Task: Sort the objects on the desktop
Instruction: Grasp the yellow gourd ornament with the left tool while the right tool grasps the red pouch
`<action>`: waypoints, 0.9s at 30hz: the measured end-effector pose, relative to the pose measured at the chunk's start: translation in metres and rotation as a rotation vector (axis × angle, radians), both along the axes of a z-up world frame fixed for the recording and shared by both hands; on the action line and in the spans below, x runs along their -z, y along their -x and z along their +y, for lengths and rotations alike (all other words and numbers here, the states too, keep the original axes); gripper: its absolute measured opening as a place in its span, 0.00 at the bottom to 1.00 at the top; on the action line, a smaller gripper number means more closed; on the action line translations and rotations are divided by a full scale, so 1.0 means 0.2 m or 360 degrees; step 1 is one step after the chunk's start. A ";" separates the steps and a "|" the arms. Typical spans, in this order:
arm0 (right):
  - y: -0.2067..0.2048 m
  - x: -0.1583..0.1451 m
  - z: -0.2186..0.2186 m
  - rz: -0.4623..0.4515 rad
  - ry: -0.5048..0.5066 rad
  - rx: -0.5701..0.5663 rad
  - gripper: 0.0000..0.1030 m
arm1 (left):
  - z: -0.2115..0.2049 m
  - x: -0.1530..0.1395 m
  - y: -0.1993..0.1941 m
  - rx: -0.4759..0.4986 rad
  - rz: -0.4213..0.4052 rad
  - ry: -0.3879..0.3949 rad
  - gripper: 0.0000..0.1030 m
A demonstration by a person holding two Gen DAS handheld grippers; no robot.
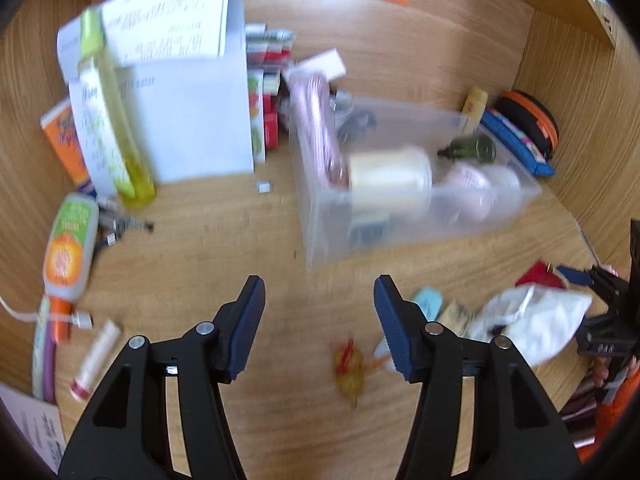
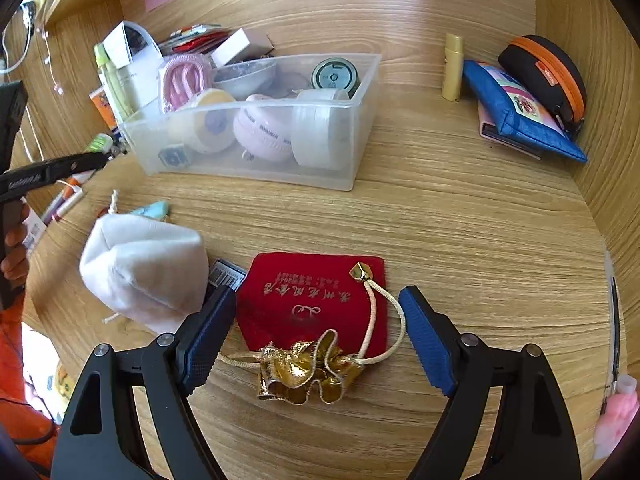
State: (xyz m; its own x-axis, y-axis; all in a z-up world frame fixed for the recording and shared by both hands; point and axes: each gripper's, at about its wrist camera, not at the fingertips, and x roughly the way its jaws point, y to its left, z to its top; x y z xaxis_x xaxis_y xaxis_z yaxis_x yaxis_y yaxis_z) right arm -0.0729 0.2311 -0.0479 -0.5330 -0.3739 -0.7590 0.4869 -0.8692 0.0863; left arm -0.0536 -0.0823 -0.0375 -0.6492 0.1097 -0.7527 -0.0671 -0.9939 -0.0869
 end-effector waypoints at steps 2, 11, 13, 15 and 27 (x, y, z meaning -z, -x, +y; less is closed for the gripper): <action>-0.01 0.01 -0.01 0.0013 -0.0014 0.0017 0.78 | 0.00 0.04 -0.03 0.0000 -0.0045 0.0015 0.55; -0.01 0.01 -0.01 0.0044 0.0033 0.0089 0.67 | 0.06 0.17 -0.08 0.0028 -0.0153 0.0051 0.55; -0.02 0.00 0.00 0.0046 0.0036 0.0088 0.65 | 0.07 0.19 -0.07 0.0041 -0.0173 0.0046 0.55; -0.02 0.00 0.00 0.0049 0.0043 0.0089 0.61 | 0.09 0.20 -0.07 0.0035 -0.0160 0.0068 0.55; -0.02 -0.01 0.02 0.0062 0.0087 0.0104 0.43 | 0.17 0.20 -0.02 0.0117 -0.0116 0.0081 0.26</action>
State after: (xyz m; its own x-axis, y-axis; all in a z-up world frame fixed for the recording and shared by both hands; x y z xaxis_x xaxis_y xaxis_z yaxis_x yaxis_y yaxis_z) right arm -0.0683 0.2351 -0.0461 -0.5864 -0.3776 -0.7167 0.4334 -0.8937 0.1163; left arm -0.0487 -0.0476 -0.0774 -0.5844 0.1156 -0.8032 -0.1355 -0.9898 -0.0439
